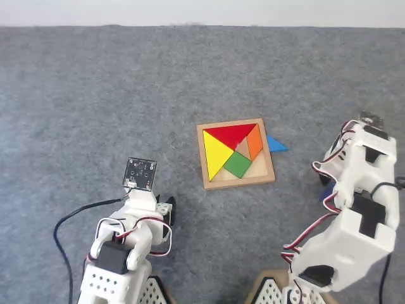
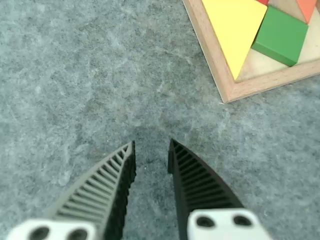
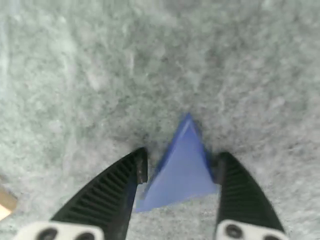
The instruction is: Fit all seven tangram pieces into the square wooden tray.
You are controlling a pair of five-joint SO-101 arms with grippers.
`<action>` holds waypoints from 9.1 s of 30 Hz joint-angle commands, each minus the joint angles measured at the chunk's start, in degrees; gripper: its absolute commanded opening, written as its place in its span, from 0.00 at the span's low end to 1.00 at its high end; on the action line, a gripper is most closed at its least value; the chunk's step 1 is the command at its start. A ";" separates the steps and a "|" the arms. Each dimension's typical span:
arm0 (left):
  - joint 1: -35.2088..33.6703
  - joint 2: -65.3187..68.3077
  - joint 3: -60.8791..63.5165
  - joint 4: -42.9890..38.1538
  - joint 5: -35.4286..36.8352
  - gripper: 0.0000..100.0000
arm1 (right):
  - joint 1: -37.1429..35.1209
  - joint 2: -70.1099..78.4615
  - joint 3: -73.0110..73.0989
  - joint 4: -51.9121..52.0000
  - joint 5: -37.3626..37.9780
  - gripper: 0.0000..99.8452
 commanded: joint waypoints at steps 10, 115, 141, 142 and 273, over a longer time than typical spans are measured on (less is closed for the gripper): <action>0.09 -0.97 -0.66 0.09 0.35 0.11 | 1.27 -5.05 -2.11 6.29 -3.60 0.19; 0.09 -0.97 -0.66 0.09 0.35 0.11 | 1.45 -4.44 2.99 -0.84 -4.92 0.27; 0.09 -0.97 -0.66 0.09 0.35 0.11 | 1.19 -5.76 -0.35 2.51 -2.11 0.14; 0.09 -0.97 -0.66 0.09 0.35 0.11 | 1.19 -6.64 -1.32 4.09 -2.20 0.14; 0.09 -0.97 -0.66 0.09 0.35 0.11 | -23.96 18.07 -28.13 6.46 13.45 0.29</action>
